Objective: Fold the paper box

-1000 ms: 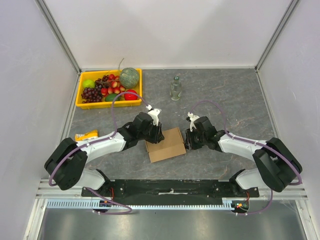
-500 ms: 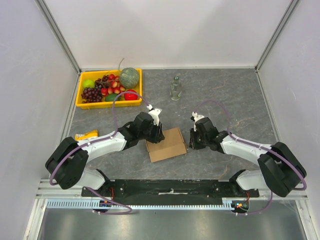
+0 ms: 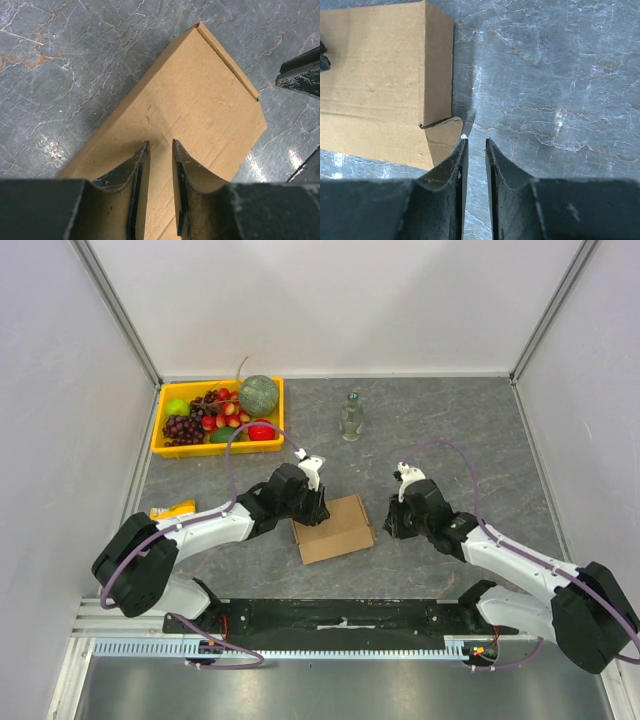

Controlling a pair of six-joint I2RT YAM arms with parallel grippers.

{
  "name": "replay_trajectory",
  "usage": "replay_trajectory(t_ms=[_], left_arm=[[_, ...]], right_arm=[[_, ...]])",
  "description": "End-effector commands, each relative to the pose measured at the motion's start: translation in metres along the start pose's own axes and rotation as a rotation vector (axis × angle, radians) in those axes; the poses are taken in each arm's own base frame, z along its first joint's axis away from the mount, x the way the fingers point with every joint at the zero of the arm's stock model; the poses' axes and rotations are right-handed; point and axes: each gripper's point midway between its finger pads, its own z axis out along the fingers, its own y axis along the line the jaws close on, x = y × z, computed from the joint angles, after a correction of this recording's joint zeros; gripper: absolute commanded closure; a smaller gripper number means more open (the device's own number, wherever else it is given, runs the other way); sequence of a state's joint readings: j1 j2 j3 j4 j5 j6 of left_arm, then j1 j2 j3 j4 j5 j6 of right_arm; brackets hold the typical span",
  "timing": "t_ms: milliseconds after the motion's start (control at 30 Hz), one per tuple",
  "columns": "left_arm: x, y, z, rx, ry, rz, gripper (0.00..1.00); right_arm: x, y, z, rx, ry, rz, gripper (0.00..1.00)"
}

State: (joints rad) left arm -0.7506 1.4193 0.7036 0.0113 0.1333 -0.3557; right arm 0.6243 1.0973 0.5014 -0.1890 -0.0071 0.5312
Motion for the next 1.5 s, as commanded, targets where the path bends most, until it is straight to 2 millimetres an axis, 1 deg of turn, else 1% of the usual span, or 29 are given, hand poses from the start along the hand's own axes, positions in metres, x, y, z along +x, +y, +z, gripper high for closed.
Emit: replay_trajectory(t_ms=[0, 67, 133, 167, 300, 333, 400, 500, 633, 700, 967, 1200, 1367, 1467], left_arm=[[0.016, 0.005, 0.004, -0.017, 0.064, 0.035, 0.69], [0.016, 0.006, 0.004, -0.017, 0.062, 0.036, 0.69], [0.015, 0.006, 0.003, -0.018, 0.059, 0.037, 0.70], [0.015, 0.005, 0.003, -0.018, 0.059, 0.033, 0.70], [0.014, 0.005, 0.003, -0.016, 0.054, 0.032, 0.71], [0.015, 0.005, 0.003, -0.016, 0.058, 0.035, 0.71], [0.013, 0.004, 0.003, -0.016, 0.053, 0.033, 0.71], [0.013, 0.004, 0.003, -0.015, 0.053, 0.033, 0.71], [0.014, 0.005, 0.003, -0.016, 0.056, 0.032, 0.71], [0.015, 0.005, 0.004, -0.016, 0.058, 0.032, 0.71], [0.014, 0.004, 0.004, -0.014, 0.057, 0.031, 0.71], [0.014, 0.004, 0.004, -0.014, 0.057, 0.031, 0.71], [0.015, 0.005, 0.004, -0.016, 0.058, 0.031, 0.71], [0.014, 0.004, 0.004, -0.016, 0.056, 0.031, 0.71]], right_arm=[[-0.003, 0.006, 0.002, -0.042, -0.034, 0.012, 0.74], [-0.001, 0.008, 0.005, -0.056, -0.038, 0.019, 0.76], [-0.003, 0.013, 0.005, -0.088, -0.057, 0.020, 0.75], [-0.003, 0.013, 0.005, -0.095, -0.067, 0.023, 0.70], [-0.010, 0.016, -0.007, -0.126, -0.145, 0.039, 0.43], [-0.019, 0.021, -0.012, -0.154, -0.190, 0.041, 0.36], [-0.021, 0.030, -0.017, -0.213, -0.217, 0.036, 0.27], [-0.016, 0.042, -0.017, -0.287, -0.196, 0.023, 0.22], [-0.011, 0.056, -0.014, -0.369, -0.171, 0.033, 0.21], [-0.010, 0.058, -0.012, -0.383, -0.167, 0.033, 0.20], [0.002, 0.063, -0.003, -0.414, -0.095, 0.028, 0.18], [0.007, 0.063, 0.005, -0.421, -0.077, 0.032, 0.17], [0.007, 0.070, 0.004, -0.457, -0.067, 0.039, 0.19], [0.007, 0.068, 0.004, -0.445, -0.063, 0.033, 0.22]])
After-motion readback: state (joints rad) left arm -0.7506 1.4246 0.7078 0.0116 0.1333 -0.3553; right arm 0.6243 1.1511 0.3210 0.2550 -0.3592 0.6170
